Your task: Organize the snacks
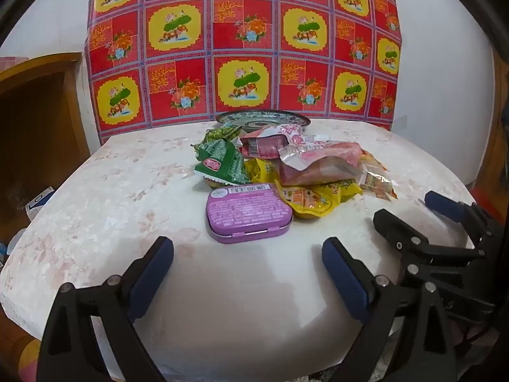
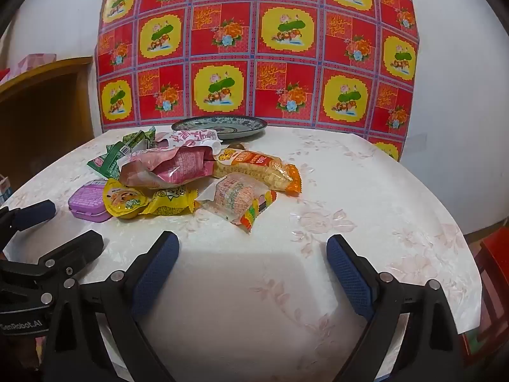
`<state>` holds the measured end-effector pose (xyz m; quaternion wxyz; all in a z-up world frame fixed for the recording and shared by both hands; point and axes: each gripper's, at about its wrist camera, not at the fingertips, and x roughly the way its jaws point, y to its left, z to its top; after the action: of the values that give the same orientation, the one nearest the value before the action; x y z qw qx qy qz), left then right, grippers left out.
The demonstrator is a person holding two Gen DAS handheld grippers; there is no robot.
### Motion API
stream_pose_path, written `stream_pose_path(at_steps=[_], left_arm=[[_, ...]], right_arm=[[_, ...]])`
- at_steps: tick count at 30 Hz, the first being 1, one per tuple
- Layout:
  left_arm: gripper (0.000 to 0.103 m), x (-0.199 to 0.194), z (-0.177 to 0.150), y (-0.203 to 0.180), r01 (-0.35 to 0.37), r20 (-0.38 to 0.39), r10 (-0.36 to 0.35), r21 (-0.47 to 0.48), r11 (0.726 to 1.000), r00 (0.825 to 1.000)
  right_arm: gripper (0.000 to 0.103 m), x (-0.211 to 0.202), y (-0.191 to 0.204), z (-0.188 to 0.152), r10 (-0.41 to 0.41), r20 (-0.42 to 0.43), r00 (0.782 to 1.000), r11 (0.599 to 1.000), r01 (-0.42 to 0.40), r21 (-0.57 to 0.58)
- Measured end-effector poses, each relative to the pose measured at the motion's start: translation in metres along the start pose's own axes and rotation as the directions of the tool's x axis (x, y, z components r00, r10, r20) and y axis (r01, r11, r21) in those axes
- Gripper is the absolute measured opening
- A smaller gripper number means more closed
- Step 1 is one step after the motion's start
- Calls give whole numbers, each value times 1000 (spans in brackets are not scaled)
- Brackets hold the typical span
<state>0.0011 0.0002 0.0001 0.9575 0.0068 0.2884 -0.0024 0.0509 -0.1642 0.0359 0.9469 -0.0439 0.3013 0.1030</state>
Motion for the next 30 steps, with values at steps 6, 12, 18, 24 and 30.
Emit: stream_pose_path(at_steps=[6, 12, 18, 24, 30], left_arm=[[97, -2, 1, -4, -6, 13, 6, -7, 1000, 1000], [99, -2, 4, 1, -1, -1, 1, -14, 1000, 1000], [99, 0, 3, 1, -4, -8, 4, -10, 1000, 1000], [99, 1, 4, 1, -3, -25, 2, -12, 1000, 1000], [99, 2, 4, 0, -4, -20, 4, -11, 1000, 1000]], right_arm=[[95, 0, 0, -1, 0, -7, 1000, 1000, 0, -2], [95, 0, 1, 0, 8, -12, 1000, 1000, -8, -7], [95, 2, -1, 1, 9, -14, 1000, 1000, -9, -5], [95, 2, 0, 0, 9, -20, 1000, 1000, -9, -3], [95, 3, -2, 2, 10, -19, 1000, 1000, -10, -4]])
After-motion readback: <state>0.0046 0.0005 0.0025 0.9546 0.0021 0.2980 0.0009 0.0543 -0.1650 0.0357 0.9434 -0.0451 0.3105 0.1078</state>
